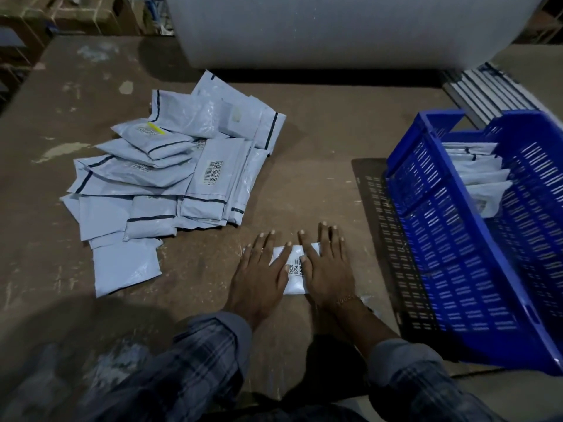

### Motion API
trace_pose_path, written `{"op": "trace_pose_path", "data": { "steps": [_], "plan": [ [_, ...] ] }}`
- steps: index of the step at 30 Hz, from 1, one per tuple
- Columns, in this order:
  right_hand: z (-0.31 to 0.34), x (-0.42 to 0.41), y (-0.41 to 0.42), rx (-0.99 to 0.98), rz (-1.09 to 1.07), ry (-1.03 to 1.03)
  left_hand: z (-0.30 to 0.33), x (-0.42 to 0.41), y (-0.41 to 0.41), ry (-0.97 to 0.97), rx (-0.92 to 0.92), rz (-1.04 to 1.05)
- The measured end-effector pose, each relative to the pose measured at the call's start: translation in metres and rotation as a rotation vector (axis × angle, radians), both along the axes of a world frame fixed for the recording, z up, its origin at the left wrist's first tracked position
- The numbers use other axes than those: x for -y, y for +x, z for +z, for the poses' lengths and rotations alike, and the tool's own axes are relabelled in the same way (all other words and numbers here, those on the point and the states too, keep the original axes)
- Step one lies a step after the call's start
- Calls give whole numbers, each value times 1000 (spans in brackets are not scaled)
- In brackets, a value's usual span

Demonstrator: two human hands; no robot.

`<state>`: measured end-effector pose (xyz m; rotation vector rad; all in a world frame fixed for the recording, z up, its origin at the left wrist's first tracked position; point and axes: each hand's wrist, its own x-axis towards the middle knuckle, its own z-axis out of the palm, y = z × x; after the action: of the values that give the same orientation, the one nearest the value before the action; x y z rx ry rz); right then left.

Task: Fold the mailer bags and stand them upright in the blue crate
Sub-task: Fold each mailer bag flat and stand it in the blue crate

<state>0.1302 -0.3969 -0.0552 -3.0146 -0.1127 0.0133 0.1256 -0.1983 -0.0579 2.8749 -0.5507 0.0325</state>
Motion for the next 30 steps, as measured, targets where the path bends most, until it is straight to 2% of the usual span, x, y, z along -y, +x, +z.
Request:
{"op": "trace_pose_path", "data": {
  "steps": [6,14,21,27,30],
  "plan": [
    [1,2,6,4,42,45,1,11,-3,130,-9,16],
    [-4,9,-13,1,116,70,5,15,-3,130,-30,43],
    [-1,10,-4,-13,109,87,6,9,-2,175,-75,-76],
    [0,18,-16,-24,172,73,10,5,3,141,-115,22],
    [2,17,-12,-49,196,31,12,7,-3,126,-102,-9]
  ]
}}
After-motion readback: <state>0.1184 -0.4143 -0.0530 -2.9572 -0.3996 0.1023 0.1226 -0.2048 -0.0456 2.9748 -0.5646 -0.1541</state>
